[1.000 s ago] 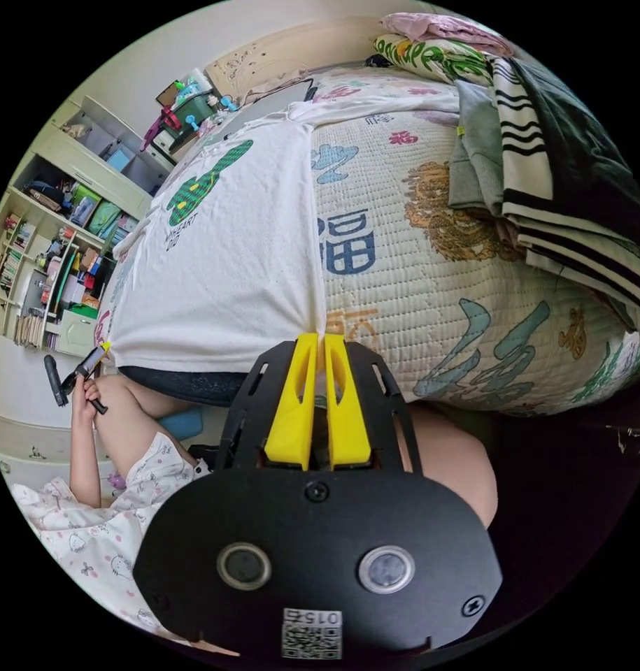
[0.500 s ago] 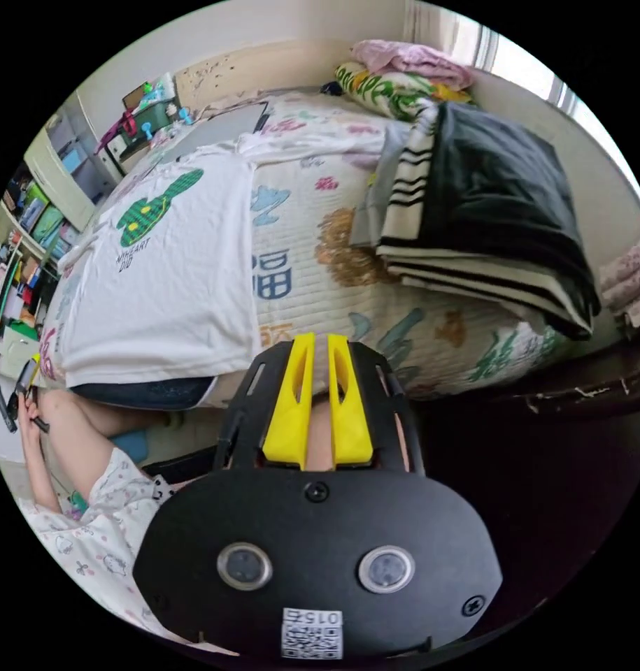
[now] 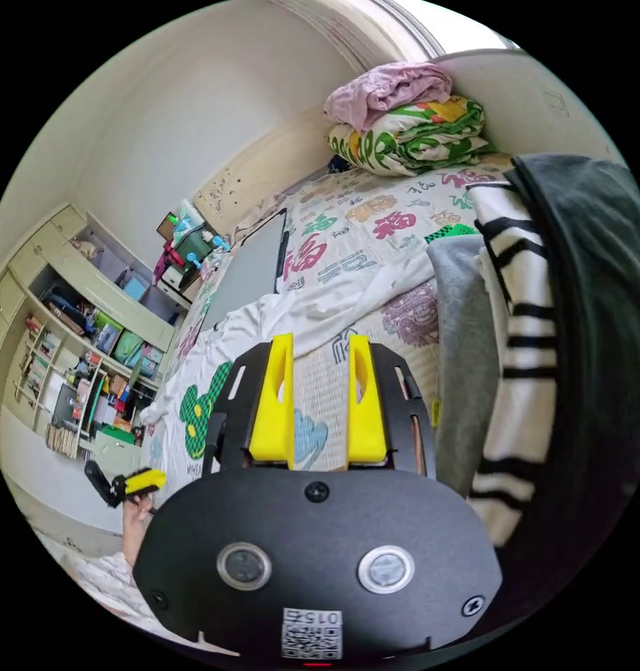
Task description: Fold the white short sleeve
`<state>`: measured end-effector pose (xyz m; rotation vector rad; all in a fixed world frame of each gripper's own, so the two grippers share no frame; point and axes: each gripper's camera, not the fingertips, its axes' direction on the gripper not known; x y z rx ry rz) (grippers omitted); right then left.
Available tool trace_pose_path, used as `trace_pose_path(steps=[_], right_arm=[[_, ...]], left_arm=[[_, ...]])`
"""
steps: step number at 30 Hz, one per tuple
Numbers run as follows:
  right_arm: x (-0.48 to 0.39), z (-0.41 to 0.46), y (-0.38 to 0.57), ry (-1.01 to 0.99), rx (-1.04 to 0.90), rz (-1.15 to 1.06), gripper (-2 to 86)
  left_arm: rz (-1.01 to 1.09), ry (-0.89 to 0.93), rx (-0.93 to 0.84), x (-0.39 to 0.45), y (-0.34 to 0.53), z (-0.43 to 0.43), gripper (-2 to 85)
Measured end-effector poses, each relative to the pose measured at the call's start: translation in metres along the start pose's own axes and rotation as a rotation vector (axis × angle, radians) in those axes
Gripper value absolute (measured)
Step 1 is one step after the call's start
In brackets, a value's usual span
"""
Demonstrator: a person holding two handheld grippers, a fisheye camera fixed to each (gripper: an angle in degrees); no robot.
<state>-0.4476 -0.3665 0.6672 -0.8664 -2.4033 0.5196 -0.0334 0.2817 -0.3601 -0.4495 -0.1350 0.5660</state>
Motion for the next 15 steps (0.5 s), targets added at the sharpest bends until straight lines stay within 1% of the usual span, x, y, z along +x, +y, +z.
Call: trace_pose_path(steps=[2, 3, 5, 7, 10, 13, 15], right_arm=[[0.043, 0.073, -0.087, 0.039, -0.008, 0.086, 12.6], [0.056, 0.089, -0.106, 0.05, -0.002, 0.11, 12.9], [0.11, 0.139, -0.161, 0.036, 0.063, 0.241, 13.4], [0.144, 0.176, -0.192, 0.029, 0.089, 0.284, 13.6], [0.19, 0.236, -0.228, 0.124, 0.077, 0.327, 13.9], [0.236, 0.291, -0.241, 0.119, 0.055, 0.336, 13.5], [0.263, 0.324, -0.236, 0.193, 0.002, 0.344, 10.3]], left_arm=[[0.078, 0.044, -0.097, 0.006, -0.017, 0.018, 5.2], [0.099, 0.053, -0.127, 0.008, -0.02, 0.021, 5.6], [0.173, 0.051, -0.209, 0.017, -0.028, 0.027, 6.4], [0.213, 0.05, -0.251, 0.023, -0.032, 0.028, 6.7], [0.227, 0.074, -0.223, 0.023, -0.037, 0.012, 6.3], [0.142, 0.165, -0.191, 0.005, -0.049, -0.009, 5.2], [0.098, 0.214, -0.195, -0.004, -0.061, -0.018, 4.1]])
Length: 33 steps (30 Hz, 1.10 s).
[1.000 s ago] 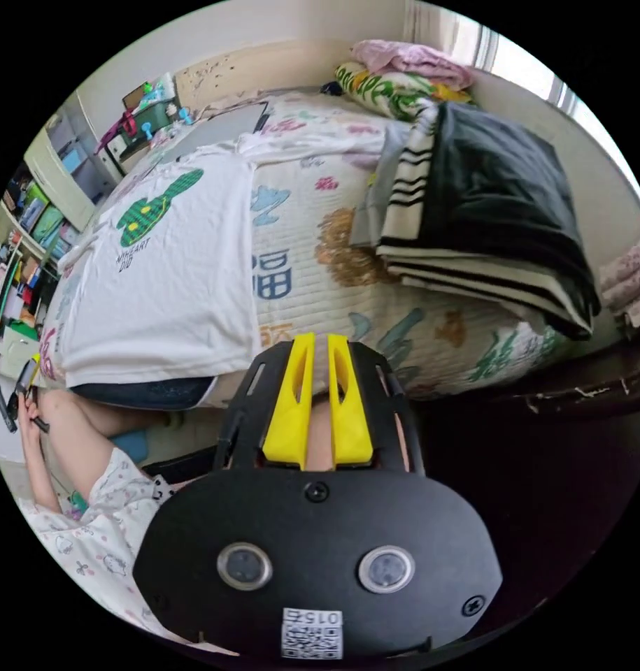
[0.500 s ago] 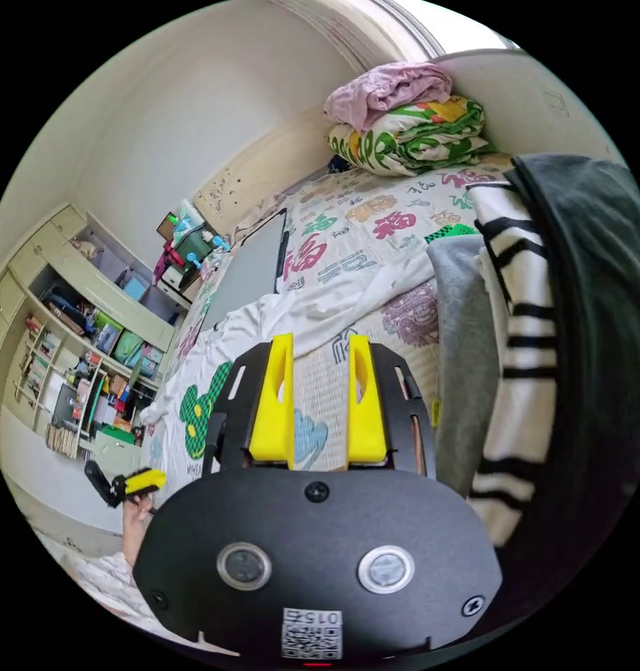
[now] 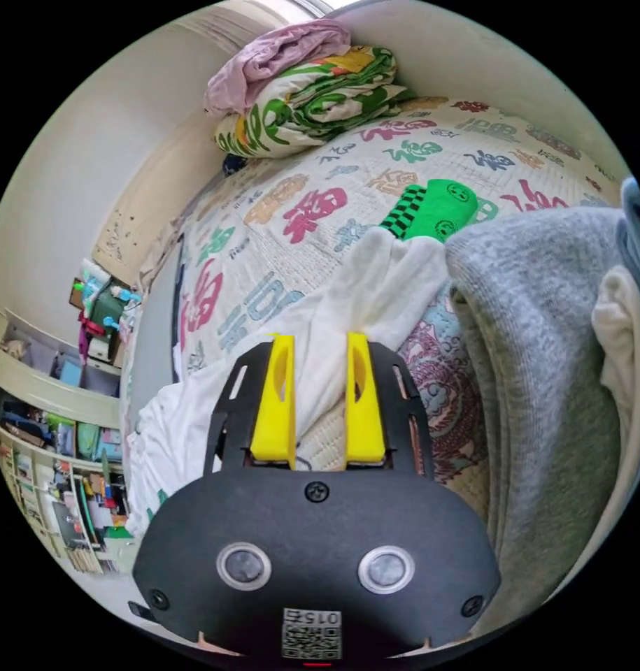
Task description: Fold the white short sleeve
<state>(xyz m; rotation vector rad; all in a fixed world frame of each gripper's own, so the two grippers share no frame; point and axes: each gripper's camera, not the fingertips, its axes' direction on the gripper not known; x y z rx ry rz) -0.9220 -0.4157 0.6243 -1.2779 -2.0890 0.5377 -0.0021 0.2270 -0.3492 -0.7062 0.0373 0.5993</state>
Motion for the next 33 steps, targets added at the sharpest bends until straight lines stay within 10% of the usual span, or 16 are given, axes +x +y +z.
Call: trace_pose_path(steps=[10, 15, 23, 33], right_arm=[[0.051, -0.133, 0.189, -0.23, 0.358, -0.207, -0.1], [-0.024, -0.205, 0.451, -0.58, 0.128, -0.779, -0.2], [0.134, -0.062, 0.887, -0.346, -0.362, -1.123, 0.0], [0.264, -0.06, 0.859, -0.424, -0.294, -0.862, 11.6]], left_arm=[[-0.165, 0.058, 0.05, 0.02, -0.048, -0.065, 2.5], [-0.245, 0.107, 0.127, 0.037, -0.063, -0.099, 6.7], [-0.505, 0.131, 0.395, 0.017, -0.053, -0.189, 9.8], [-0.46, 0.11, 0.414, 0.047, -0.102, -0.243, 10.0]])
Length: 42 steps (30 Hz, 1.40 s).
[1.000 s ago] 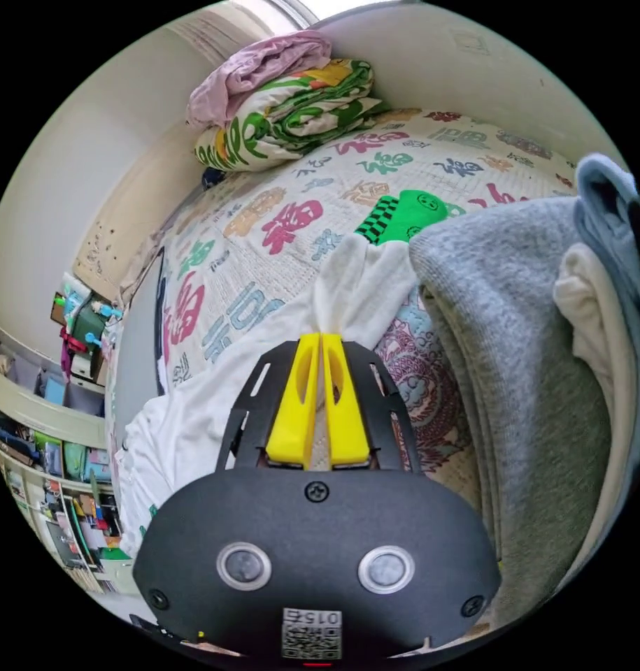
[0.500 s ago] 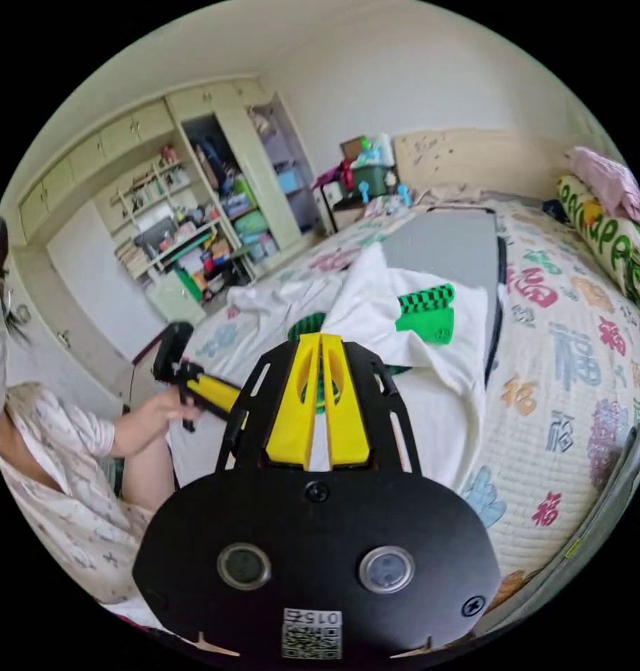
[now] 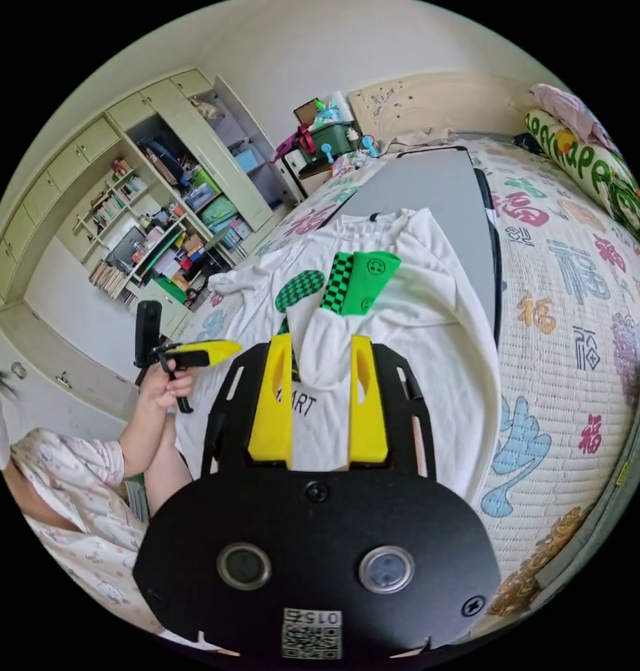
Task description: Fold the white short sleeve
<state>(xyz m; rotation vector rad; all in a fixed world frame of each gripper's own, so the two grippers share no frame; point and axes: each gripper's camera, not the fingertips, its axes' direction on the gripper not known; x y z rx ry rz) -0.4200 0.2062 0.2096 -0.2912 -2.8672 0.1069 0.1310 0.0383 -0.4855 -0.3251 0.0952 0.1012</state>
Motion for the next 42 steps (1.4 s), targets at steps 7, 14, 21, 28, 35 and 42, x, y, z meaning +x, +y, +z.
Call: trace_pose_path(steps=[7, 14, 21, 28, 35, 42], right_arm=[[0.071, 0.149, -0.039, 0.085, -0.077, 0.249, 11.0], [-0.002, 0.107, 0.039, 0.086, 0.026, 0.061, 2.0], [-0.084, 0.067, 0.154, 0.056, -0.012, -0.228, 2.5], [-0.077, 0.054, 0.217, 0.031, -0.201, -0.19, 4.5], [-0.066, -0.052, 0.15, 0.01, -0.166, -0.132, 6.3], [-0.036, -0.116, 0.036, 0.081, -0.124, 0.101, 12.5]], left_arm=[[-0.058, 0.081, 0.057, 0.007, -0.012, -0.028, 10.0], [-0.15, 0.173, 0.21, -0.001, -0.005, -0.086, 10.1], [-0.186, 0.166, 0.256, 0.001, 0.015, -0.107, 11.3], [-0.212, 0.133, 0.159, 0.004, 0.032, -0.072, 13.1], [-0.05, 0.086, 0.008, 0.054, 0.04, -0.02, 13.5], [0.012, -0.105, -0.102, 0.063, 0.056, 0.027, 11.2]])
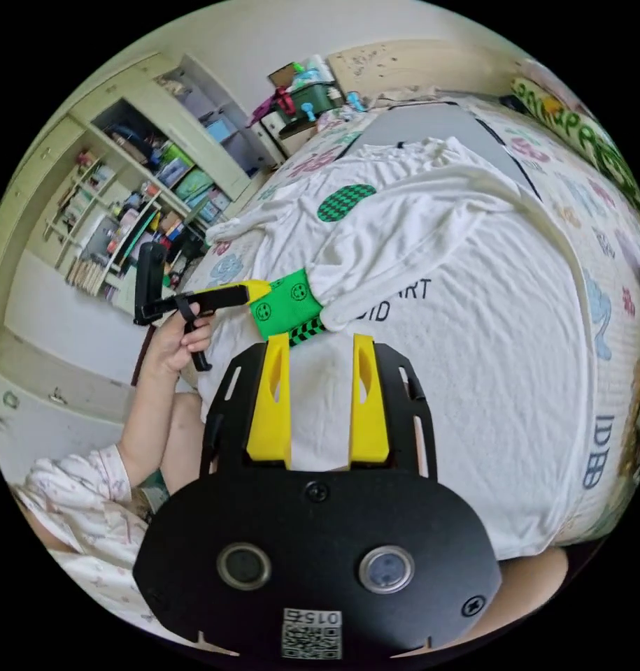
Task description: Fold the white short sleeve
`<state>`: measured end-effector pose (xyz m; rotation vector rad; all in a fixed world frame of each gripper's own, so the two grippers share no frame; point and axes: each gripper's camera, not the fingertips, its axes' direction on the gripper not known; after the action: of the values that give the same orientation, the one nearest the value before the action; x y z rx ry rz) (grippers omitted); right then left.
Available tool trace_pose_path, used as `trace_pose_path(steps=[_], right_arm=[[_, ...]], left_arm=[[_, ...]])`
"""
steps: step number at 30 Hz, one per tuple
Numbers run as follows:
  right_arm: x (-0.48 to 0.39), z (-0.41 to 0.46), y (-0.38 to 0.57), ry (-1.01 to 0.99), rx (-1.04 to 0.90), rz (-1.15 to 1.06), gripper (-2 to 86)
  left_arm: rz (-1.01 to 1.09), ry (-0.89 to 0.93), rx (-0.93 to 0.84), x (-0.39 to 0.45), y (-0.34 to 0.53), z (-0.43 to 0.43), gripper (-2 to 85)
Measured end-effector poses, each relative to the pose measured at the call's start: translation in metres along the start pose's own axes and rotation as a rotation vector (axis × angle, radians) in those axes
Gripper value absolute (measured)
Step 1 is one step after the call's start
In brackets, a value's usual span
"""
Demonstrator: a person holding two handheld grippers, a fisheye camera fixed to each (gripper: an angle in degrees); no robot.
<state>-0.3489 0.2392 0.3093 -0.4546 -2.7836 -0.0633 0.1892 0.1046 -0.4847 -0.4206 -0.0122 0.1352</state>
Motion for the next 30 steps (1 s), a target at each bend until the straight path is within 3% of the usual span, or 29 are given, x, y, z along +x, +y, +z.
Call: trace_pose_path(steps=[4, 7, 12, 18, 22, 26, 30], right_arm=[[0.043, -0.052, -0.08, -0.199, 0.075, 0.189, 10.1], [0.056, -0.088, -0.147, -0.19, 0.028, 0.244, 2.9], [0.046, -0.192, -0.226, -0.164, 0.034, 0.186, 0.0], [0.061, -0.329, -0.308, -0.246, 0.047, 0.151, 0.7], [0.131, -0.443, -0.384, -0.282, 0.165, 0.233, 6.7], [0.247, -0.546, -0.466, -0.428, 0.341, 0.401, 9.1], [0.316, -0.597, -0.562, -0.359, 0.345, 0.465, 11.3]], left_arm=[[0.044, 0.027, -0.06, 0.005, 0.009, 0.037, 5.0], [0.128, 0.103, -0.035, 0.022, 0.025, 0.033, 1.6], [0.274, 0.076, 0.005, 0.053, 0.062, 0.006, 0.8], [0.272, 0.051, -0.118, 0.039, 0.087, 0.037, 3.5], [0.223, 0.008, 0.03, 0.033, 0.089, 0.033, 7.0], [0.229, -0.167, 0.172, 0.057, 0.051, 0.049, 9.2], [0.221, -0.093, 0.236, 0.077, -0.019, 0.083, 9.6]])
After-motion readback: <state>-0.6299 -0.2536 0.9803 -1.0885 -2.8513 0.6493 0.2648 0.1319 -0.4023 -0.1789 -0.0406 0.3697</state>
